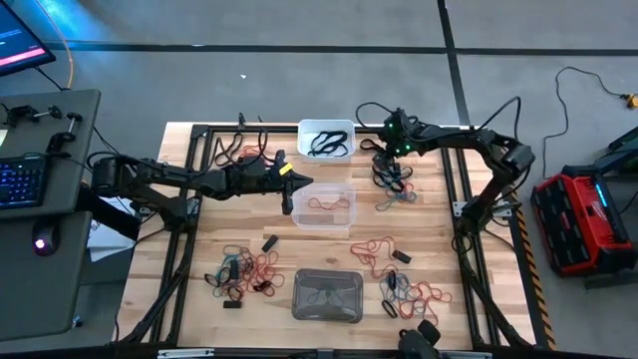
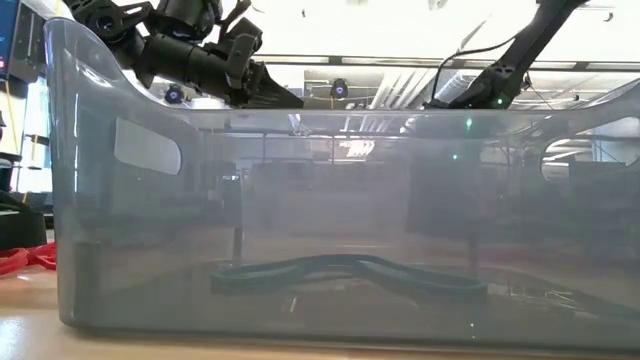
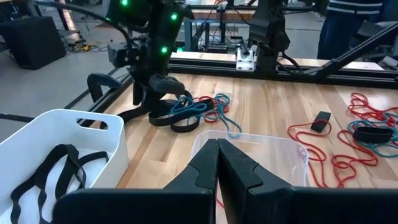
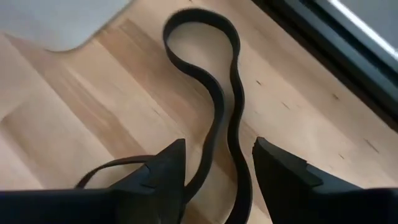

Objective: Sort rubber bands into baskets
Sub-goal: Put the black rubber band into the white bin

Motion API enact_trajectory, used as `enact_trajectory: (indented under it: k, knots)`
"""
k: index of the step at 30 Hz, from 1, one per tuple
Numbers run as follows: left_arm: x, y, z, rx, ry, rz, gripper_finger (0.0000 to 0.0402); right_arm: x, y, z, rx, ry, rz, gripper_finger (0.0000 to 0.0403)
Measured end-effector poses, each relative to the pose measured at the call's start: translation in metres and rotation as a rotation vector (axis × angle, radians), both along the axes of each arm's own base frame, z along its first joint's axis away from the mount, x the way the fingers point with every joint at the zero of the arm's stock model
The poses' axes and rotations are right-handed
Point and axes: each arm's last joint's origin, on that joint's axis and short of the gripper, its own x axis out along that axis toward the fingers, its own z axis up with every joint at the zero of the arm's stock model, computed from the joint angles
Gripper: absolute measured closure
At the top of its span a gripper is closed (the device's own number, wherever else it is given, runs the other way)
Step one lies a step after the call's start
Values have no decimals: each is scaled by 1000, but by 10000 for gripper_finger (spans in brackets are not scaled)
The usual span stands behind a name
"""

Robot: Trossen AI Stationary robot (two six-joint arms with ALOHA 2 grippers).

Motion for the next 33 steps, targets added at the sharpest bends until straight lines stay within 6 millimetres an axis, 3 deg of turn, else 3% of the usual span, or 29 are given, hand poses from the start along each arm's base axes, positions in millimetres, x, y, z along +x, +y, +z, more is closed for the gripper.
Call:
enact_trajectory:
  k: [6, 14, 20, 33]
  knots:
    - [0, 0, 0, 0, 0, 0, 402, 0, -3, -13, 36, 25, -17, 267]
    - [0, 0, 0, 16, 3, -5, 401, 1, -4, -10, 17, 12, -7, 391]
    - [0, 0, 0, 16, 3, -5, 402, 10, 0, 25, -76, -43, 11, 396]
    - [0, 2, 0, 26, 4, 0, 402, 41, 32, 116, -335, -145, 76, 401]
